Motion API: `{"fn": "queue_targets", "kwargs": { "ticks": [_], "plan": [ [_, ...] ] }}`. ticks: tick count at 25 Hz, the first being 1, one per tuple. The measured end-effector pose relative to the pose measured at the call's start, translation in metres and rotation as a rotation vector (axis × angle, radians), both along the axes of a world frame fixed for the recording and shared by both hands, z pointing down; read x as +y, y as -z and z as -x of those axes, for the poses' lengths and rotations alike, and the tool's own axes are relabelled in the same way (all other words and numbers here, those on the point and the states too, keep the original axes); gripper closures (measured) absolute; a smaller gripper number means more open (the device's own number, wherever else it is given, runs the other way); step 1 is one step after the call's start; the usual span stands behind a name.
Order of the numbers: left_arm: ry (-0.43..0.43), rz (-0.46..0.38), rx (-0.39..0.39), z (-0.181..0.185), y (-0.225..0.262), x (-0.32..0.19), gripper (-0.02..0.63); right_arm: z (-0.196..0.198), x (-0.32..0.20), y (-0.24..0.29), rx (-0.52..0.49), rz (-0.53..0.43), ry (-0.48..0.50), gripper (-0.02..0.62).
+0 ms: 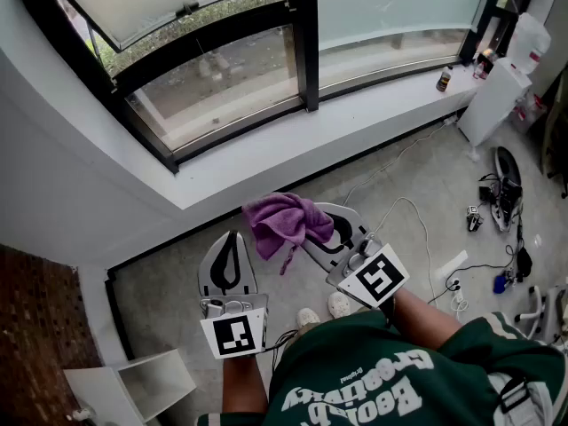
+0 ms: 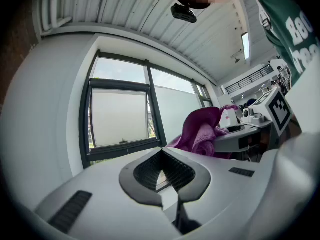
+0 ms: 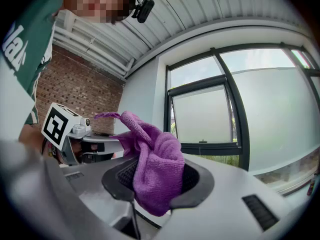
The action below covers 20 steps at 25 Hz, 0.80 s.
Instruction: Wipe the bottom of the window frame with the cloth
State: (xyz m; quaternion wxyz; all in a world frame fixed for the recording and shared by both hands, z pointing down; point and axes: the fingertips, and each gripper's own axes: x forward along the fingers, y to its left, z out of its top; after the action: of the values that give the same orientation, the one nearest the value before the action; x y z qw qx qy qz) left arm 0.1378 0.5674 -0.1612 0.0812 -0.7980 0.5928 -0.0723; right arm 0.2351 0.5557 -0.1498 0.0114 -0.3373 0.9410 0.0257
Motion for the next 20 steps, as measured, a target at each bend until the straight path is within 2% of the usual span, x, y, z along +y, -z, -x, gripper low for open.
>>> {"fn": "queue_targets", "kwargs": {
  "ticks": [5,20],
  "plan": [
    [-0.015,0.001,0.014,-0.002,0.001,0.003,0.597,0.009,0.007,0.003,0.004,-0.009,0.03,0.446],
    [0.008,0.005,0.024,-0.007,0.004,-0.001,0.597,-0.009,0.002,0.0,-0.01,-0.005,0.025,0.446]
  ]
}}
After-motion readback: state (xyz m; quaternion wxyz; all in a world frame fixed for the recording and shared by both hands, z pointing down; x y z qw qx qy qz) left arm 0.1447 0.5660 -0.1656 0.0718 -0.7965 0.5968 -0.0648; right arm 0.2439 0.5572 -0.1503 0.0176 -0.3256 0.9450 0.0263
